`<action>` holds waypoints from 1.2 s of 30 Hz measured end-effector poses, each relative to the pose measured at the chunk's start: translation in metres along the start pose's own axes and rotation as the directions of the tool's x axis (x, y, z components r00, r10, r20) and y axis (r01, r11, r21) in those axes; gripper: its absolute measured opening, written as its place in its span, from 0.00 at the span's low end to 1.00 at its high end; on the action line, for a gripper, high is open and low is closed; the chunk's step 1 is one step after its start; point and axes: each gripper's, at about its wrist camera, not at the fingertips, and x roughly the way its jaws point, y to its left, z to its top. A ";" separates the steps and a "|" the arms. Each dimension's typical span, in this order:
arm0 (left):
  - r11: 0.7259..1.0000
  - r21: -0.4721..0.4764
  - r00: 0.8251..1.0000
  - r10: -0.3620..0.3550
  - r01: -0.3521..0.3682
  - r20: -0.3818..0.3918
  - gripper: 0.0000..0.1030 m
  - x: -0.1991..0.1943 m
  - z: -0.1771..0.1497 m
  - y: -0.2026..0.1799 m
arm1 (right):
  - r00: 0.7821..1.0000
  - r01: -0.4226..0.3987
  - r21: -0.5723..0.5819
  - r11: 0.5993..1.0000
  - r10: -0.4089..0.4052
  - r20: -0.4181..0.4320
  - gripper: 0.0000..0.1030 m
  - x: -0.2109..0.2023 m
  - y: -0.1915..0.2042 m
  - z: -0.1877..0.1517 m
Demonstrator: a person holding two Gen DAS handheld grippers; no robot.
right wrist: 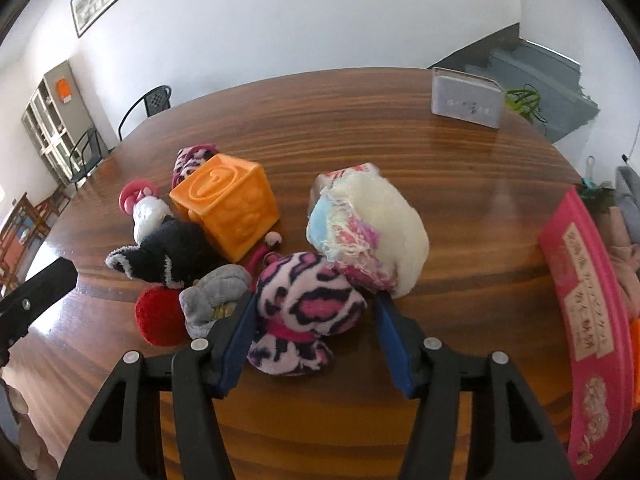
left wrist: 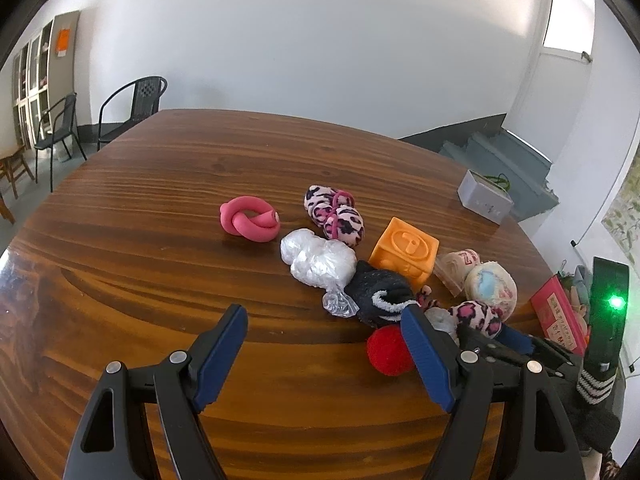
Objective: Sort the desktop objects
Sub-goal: 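Grasp the leopard-print plush with right tool, then grasp the black fuzzy sock with left tool while right tool holds the leopard plush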
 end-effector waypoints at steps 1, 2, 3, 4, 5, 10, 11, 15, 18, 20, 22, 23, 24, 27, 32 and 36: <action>1.000 0.002 1.000 0.001 -0.001 -0.001 0.78 0.000 0.000 0.000 | 1.000 -0.003 -0.013 1.000 0.003 -0.005 0.61 0.002 0.003 -0.001; 1.000 0.004 1.000 0.002 -0.002 -0.003 0.78 0.001 0.000 -0.001 | 1.000 -0.007 -0.026 1.000 0.007 -0.010 0.59 0.005 0.007 -0.001; 1.000 0.006 1.000 0.003 -0.003 -0.004 0.78 0.001 0.000 -0.001 | 1.000 -0.016 -0.039 0.999 0.015 -0.015 0.56 0.006 0.009 -0.002; 1.000 0.006 1.000 0.003 -0.003 -0.006 0.78 0.001 0.000 -0.001 | 0.999 -0.030 -0.050 0.998 0.029 -0.020 0.45 0.008 0.012 -0.003; 1.000 0.006 1.000 0.002 -0.002 -0.007 0.78 0.001 0.000 -0.001 | 0.999 -0.040 -0.058 0.998 0.038 -0.026 0.34 0.009 0.014 -0.004; 1.000 0.000 1.000 -0.008 0.008 -0.001 0.78 -0.001 0.001 0.001 | 0.999 -0.044 -0.071 0.996 0.045 0.006 0.33 -0.005 0.015 -0.010; 1.000 -0.001 1.000 -0.010 0.010 0.001 0.78 -0.002 0.001 0.001 | 0.999 -0.049 -0.066 0.997 0.050 0.014 0.33 -0.009 0.013 -0.010; 1.000 -0.015 1.000 -0.026 0.026 -0.010 0.78 -0.001 0.001 0.004 | 0.996 -0.068 -0.046 0.997 0.070 0.046 0.33 -0.025 0.007 -0.013; 0.999 -0.028 1.000 -0.027 0.026 -0.015 0.78 0.001 0.001 0.007 | 0.993 -0.066 -0.026 0.997 0.068 0.092 0.33 -0.042 -0.001 -0.015; 0.999 -0.025 1.000 -0.026 0.026 -0.017 0.78 0.002 0.001 0.006 | 0.990 -0.069 -0.007 0.998 0.069 0.119 0.33 -0.053 -0.007 -0.016; 0.999 -0.020 0.999 -0.028 0.027 -0.019 0.78 0.004 0.000 0.005 | 0.988 -0.067 0.014 0.998 0.064 0.142 0.33 -0.061 -0.014 -0.016; 0.999 -0.016 0.999 -0.031 0.030 -0.022 0.78 0.005 0.000 0.003 | 0.987 -0.065 0.021 0.998 0.061 0.148 0.33 -0.063 -0.016 -0.016; 0.999 -0.013 0.999 -0.035 0.035 -0.025 0.78 0.006 0.000 0.002 | 0.987 -0.061 0.028 0.998 0.056 0.153 0.33 -0.065 -0.017 -0.015; 0.999 -0.014 0.998 -0.052 0.052 -0.040 0.78 0.010 0.001 -0.004 | 0.985 -0.050 0.039 0.998 0.043 0.166 0.33 -0.067 -0.019 -0.014; 0.998 0.007 0.996 -0.062 0.063 -0.056 0.78 0.020 0.008 -0.016 | 0.983 -0.061 0.056 0.997 0.051 0.176 0.33 -0.070 -0.023 -0.014; 0.998 0.017 0.995 -0.058 0.059 -0.077 0.78 0.033 0.015 -0.023 | 0.980 -0.066 0.060 0.996 0.053 0.194 0.33 -0.075 -0.026 -0.014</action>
